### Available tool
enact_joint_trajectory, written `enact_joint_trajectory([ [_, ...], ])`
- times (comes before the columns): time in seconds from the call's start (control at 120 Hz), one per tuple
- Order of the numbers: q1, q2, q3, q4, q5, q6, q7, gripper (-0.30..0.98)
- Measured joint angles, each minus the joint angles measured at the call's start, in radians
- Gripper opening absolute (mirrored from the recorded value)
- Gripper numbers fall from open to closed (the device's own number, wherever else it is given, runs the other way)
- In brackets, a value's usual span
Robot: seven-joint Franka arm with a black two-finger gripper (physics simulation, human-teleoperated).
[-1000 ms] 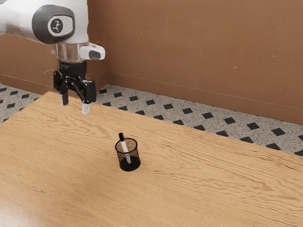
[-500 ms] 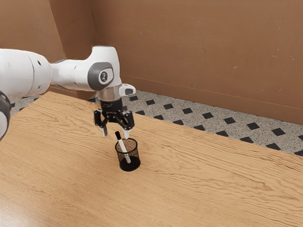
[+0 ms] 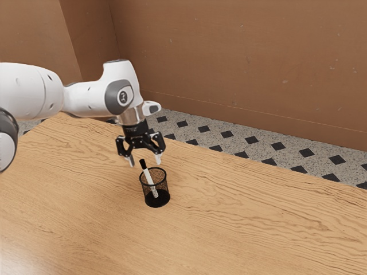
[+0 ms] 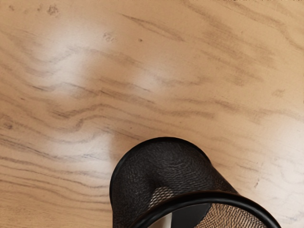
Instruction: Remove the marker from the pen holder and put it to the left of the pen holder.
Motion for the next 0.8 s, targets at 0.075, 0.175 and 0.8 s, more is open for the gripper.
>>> enact_joint_trajectory([
  [0.075, -0.001, 0.0, 0.0, -0.001, -0.003, 0.006, -0.005, 0.6],
  [0.175, -0.003, -0.003, 0.0, -0.002, -0.004, 0.01, -0.012, 0.49],
  [0.8, -0.006, -0.042, 0.0, -0.045, -0.017, 0.012, -0.035, 0.07],
])
